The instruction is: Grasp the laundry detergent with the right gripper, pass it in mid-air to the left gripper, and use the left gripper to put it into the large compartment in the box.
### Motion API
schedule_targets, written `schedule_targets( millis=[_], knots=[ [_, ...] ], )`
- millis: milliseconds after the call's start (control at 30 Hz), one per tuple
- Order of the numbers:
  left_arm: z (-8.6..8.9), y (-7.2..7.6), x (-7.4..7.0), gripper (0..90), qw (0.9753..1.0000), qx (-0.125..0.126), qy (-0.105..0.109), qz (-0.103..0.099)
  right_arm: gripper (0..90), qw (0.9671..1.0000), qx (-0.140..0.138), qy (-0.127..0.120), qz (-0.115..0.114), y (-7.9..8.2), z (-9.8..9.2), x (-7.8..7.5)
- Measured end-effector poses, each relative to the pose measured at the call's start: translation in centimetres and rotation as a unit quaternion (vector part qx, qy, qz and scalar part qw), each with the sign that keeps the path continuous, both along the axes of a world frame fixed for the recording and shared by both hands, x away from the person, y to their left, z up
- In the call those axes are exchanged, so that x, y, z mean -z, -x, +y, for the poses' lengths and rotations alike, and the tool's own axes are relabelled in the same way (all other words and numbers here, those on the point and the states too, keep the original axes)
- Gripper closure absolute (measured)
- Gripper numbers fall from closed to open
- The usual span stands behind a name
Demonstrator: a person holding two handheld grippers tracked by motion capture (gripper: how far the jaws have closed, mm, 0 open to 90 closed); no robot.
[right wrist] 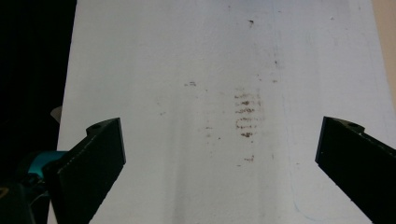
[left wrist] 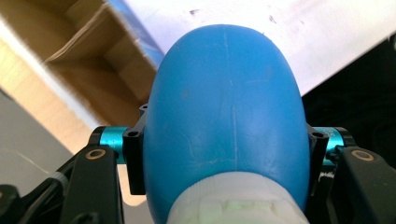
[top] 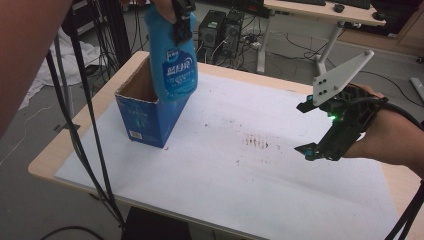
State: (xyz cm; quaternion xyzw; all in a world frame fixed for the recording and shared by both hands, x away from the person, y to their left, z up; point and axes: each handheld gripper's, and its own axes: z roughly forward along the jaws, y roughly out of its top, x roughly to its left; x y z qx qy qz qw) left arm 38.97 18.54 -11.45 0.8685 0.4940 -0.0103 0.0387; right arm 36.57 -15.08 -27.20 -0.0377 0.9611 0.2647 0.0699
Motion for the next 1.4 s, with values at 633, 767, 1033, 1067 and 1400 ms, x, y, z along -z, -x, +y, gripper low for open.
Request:
schedule_targets(
  millis=[633,767,1033,1067,1400],
  knots=[
    [5.9,-2.4,1.8,38.2,0.9912,-0.130,-0.027,0.006,0.8,0.9998,0.004,0.017,0.000,-0.2,0.1,0.6],
    [6.4,-3.0,3.4,38.2,0.9914,-0.127,-0.030,0.014,0.8,0.9998,0.008,0.017,0.000,-0.2,-0.1,0.9],
    [6.3,-3.8,6.3,38.2,0.9974,-0.055,-0.042,0.019,0.8,0.9996,0.017,0.019,0.005,-0.4,-0.5,1.6],
    [6.2,-3.8,6.7,38.2,0.9978,-0.045,-0.046,0.019,0.8,0.9997,0.017,0.019,0.005,-0.4,-0.5,1.6],
    [5.0,-4.1,11.0,38.2,0.9942,0.085,-0.056,0.036,0.8,0.9995,0.020,0.021,0.007,-0.5,-0.7,1.9]
  ],
)
